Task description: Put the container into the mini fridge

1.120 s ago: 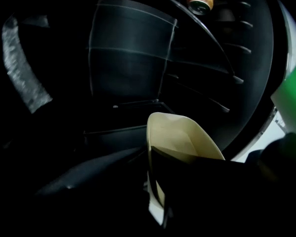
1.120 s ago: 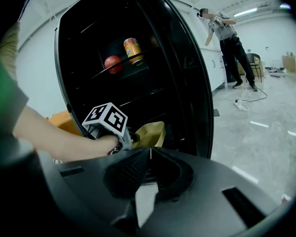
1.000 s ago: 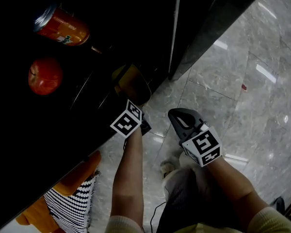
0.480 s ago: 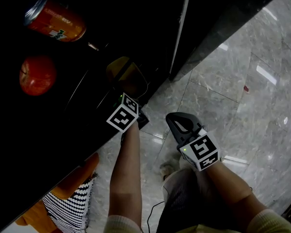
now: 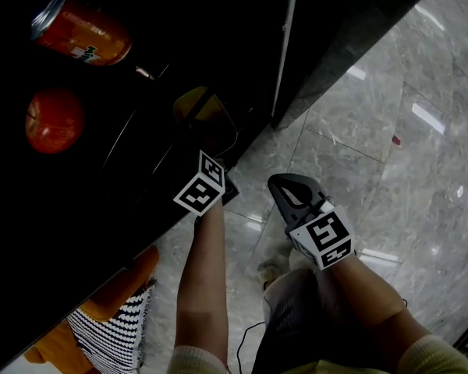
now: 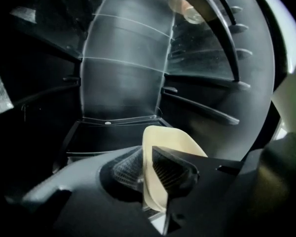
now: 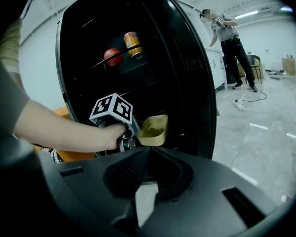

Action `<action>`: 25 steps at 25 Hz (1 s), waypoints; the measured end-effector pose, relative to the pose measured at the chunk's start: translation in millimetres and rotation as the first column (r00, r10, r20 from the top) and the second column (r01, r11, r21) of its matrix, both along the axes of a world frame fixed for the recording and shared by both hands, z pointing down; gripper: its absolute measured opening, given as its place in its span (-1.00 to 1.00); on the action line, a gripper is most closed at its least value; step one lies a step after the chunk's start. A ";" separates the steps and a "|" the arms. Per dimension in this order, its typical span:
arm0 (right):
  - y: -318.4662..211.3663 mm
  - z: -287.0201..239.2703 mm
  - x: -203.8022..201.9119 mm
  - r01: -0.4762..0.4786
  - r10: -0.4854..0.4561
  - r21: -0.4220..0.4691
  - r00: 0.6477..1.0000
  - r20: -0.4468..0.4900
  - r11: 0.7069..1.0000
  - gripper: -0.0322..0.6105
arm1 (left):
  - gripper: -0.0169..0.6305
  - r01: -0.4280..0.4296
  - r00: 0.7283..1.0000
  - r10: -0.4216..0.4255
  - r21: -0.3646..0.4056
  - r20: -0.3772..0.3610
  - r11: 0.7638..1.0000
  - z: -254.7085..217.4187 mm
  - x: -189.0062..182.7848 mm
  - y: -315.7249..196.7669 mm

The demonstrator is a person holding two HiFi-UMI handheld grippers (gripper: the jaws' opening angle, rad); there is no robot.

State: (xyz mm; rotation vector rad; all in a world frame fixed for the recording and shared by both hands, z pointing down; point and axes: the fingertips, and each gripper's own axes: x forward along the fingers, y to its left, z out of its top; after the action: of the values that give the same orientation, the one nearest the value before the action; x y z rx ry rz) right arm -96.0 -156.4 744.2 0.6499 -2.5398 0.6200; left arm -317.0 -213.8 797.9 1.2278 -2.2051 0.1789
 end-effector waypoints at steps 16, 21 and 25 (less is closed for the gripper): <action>21.7 -40.6 5.8 -0.028 0.028 -0.002 1.000 -0.010 1.000 -0.80 | -0.64 -0.181 0.979 0.182 -0.019 0.090 0.983 -48.0 43.4 34.2; 22.3 -60.2 8.2 -0.049 0.049 0.017 0.999 -0.016 0.999 -0.80 | -0.64 -0.283 0.953 0.285 -0.034 0.102 0.958 -68.7 68.8 40.0; 21.4 -78.9 9.9 -0.073 0.073 0.029 0.997 -0.014 0.997 -0.80 | -0.64 -0.333 0.938 0.333 -0.019 0.094 0.943 -92.1 81.7 47.8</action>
State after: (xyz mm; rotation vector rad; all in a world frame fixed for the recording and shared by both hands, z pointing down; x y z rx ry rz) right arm -86.1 -135.0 665.3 0.7579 -2.5245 0.6022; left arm -235.4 -166.0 705.8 1.6171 -2.0578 0.3830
